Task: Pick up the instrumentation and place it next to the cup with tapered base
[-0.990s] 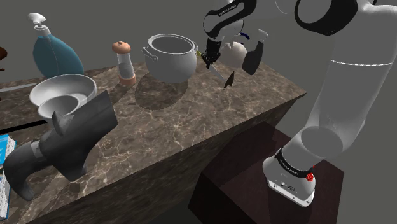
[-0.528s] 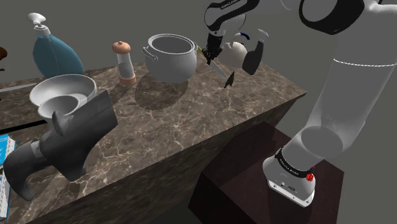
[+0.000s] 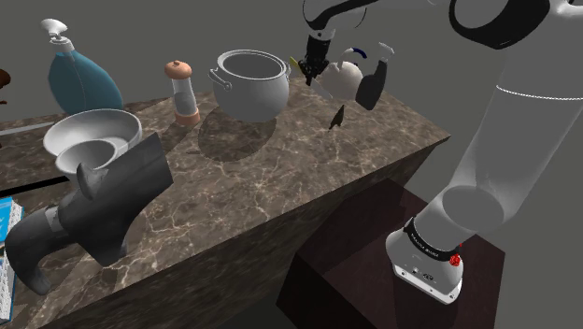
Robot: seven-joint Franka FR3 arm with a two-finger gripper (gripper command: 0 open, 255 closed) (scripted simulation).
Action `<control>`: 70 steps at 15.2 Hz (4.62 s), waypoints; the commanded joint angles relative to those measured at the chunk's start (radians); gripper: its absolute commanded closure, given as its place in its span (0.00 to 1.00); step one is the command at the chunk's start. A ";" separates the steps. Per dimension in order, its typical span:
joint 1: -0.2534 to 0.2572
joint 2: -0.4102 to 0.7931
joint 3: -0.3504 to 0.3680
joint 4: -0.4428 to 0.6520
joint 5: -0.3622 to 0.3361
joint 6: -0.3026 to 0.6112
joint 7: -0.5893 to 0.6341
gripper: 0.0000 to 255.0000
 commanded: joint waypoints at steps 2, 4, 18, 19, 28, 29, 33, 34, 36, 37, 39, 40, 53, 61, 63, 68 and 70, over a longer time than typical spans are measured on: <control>0.000 -0.014 -0.001 0.024 -0.002 -0.038 0.000 1.00; 0.000 -0.021 -0.002 0.041 -0.004 -0.062 0.002 1.00; -0.001 -0.054 -0.004 0.184 -0.011 -0.239 0.006 1.00; -0.001 -0.055 -0.005 0.197 -0.011 -0.252 0.007 1.00; 0.054 -0.129 0.025 0.154 -0.029 -0.282 0.093 1.00; 0.068 -0.145 0.033 0.133 -0.032 -0.276 0.115 1.00; 0.120 -0.199 0.069 0.063 -0.044 -0.260 0.205 1.00; 0.132 -0.210 0.079 0.049 -0.046 -0.257 0.228 1.00; 0.157 -0.229 0.099 0.025 -0.050 -0.252 0.273 1.00; 0.169 -0.237 0.110 0.015 -0.051 -0.250 0.296 1.00; 0.194 -0.250 0.131 -0.002 -0.054 -0.247 0.342 1.00; 0.206 -0.255 0.141 -0.008 -0.055 -0.246 0.365 1.00; 0.364 -0.236 0.283 0.017 -0.072 -0.255 0.669 1.00; 0.470 -0.142 0.362 0.137 -0.102 -0.287 0.857 1.00; 0.500 -0.108 0.378 0.181 -0.114 -0.299 0.903 1.00; 0.513 -0.089 0.385 0.152 -0.121 -0.253 0.927 1.00; 0.513 -0.087 0.384 0.128 -0.122 -0.227 0.928 1.00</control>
